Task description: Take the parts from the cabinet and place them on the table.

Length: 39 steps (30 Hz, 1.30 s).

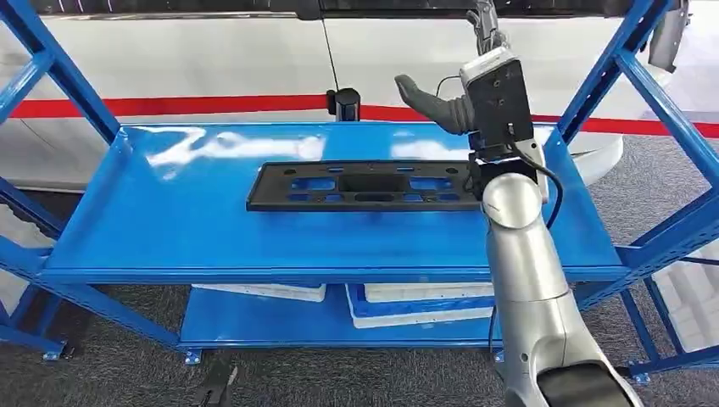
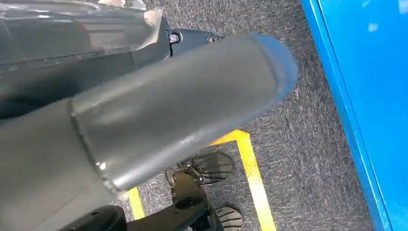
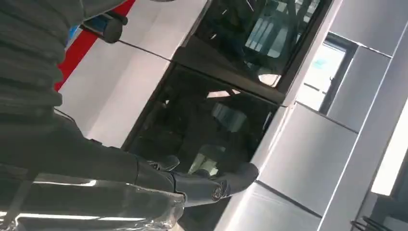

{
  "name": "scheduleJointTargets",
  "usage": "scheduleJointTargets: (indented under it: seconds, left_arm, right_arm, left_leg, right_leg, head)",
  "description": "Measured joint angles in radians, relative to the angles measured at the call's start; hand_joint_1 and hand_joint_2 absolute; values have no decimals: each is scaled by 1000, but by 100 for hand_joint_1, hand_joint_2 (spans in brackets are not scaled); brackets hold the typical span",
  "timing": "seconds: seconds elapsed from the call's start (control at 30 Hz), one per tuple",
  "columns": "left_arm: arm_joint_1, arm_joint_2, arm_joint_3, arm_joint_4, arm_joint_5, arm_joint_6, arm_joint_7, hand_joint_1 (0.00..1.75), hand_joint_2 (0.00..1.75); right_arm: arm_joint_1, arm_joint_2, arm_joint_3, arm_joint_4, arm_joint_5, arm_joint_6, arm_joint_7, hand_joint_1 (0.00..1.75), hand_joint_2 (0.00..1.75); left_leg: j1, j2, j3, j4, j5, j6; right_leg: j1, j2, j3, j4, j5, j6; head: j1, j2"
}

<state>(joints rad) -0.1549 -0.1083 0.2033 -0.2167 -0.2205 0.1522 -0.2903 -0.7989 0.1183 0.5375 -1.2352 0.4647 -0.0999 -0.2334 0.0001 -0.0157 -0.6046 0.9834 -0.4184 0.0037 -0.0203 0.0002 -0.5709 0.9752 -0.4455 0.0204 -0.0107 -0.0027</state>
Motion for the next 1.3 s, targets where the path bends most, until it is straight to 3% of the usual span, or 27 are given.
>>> scheduleJointTargets:
  seconds: [0.1, 0.23, 0.33, 0.53, 0.63, 0.77, 0.87, 1.07, 1.3]
  left_arm:
    - [0, -2, 0, 0, -14, 5, 16, 0, 0]
    - [-2, -10, -6, 0, -46, 19, 50, 0, 0]
    - [1, -10, -30, 3, -101, 48, 145, 0, 0]
    - [65, -3, -51, 21, -124, 95, 406, 0, 0]
    - [90, 3, -53, 25, -128, 104, 466, 0, 0]
    - [96, 4, -57, 27, -149, 99, 493, 0, 0]
    - [103, 4, -69, 27, -187, 103, 472, 0, 0]
    - [105, 5, -90, 29, -220, 127, 447, 0, 0]
    - [105, 3, -106, 30, -248, 129, 444, 0, 0]
  right_arm:
    - [33, 13, 59, 4, 122, 14, 29, 0, 175]
    - [102, 50, 197, 36, 302, 24, 81, 0, 175]
    - [128, 76, 287, 123, 366, 23, 86, 0, 175]
    - [178, 95, 389, 260, 435, 21, 97, 0, 175]
    - [203, 90, 409, 296, 452, 21, 105, 0, 175]
    - [217, 82, 419, 327, 506, -3, 127, 0, 175]
    - [219, 68, 431, 341, 685, -123, 206, 0, 175]
    - [218, 47, 413, 349, 905, -261, 299, 0, 175]
    - [217, 38, 343, 352, 991, -292, 333, 0, 175]
  left_leg:
    - [0, 1, 0, 0, -2, 5]
    - [0, 1, 0, 0, -3, 7]
    - [1, 1, 0, 0, -3, 7]
    - [4, 1, 1, 0, -4, 6]
    - [4, 1, 0, 0, -4, 6]
    - [4, 1, 1, 0, -4, 6]
    - [4, 1, 1, 0, -3, 7]
    - [3, 1, 1, 0, -3, 7]
    - [3, 1, 1, 0, -3, 7]
  right_leg:
    - [0, 0, 1, -2, 1, 2]
    - [0, 0, 0, -3, 0, 4]
    - [1, 0, 0, -3, 0, 8]
    - [1, 0, -2, -3, -1, 7]
    - [1, 0, -2, -3, -1, 7]
    - [1, 0, -2, -3, -1, 7]
    - [1, 0, -2, -3, -1, 7]
    - [1, 0, -1, -2, -1, 8]
    - [1, 0, -2, -3, -1, 8]
  head:
    - [0, 0]
    - [-1, 0]
    - [-1, 0]
    - [-1, 0]
    - [-1, 0]
    - [-1, 0]
    - [-1, 0]
    - [-1, 0]
    - [-1, 0]
